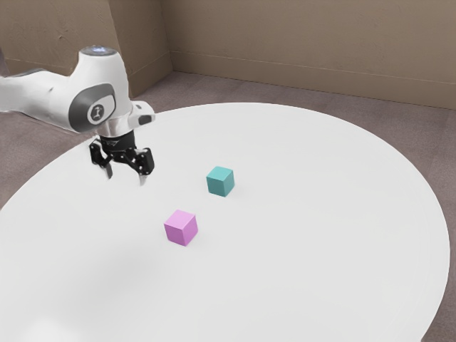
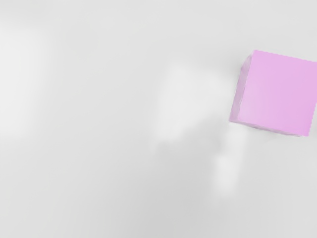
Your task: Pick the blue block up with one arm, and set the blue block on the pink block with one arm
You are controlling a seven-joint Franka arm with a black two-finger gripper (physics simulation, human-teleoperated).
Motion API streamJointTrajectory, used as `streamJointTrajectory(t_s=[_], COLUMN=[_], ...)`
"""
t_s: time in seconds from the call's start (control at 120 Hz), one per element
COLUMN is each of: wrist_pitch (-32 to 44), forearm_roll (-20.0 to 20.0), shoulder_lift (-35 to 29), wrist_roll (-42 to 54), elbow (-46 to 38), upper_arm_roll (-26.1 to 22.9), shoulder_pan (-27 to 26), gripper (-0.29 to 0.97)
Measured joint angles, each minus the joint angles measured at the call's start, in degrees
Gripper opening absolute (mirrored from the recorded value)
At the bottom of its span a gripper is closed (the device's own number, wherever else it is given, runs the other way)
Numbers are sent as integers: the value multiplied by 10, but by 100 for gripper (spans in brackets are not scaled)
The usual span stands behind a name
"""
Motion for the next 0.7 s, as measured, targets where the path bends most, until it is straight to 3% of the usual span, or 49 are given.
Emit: streamJointTrajectory(t_s=[0.167,0.267,0.375,0.433,0.55,0.7], wrist_pitch=[47,15,-12,-18,-29,-62], forearm_roll=[-39,-65,-79,-82,-84,-85], shoulder_lift=[102,216,285,311,421,561], wrist_roll=[23,39,78,101,144,188], elbow=[136,276,363,388,543,734], upper_arm_roll=[5,2,-8,-19,-83,-127], shoulder_pan=[-12,3,9,17,65,97], gripper=[66,66,66,66,66,65])
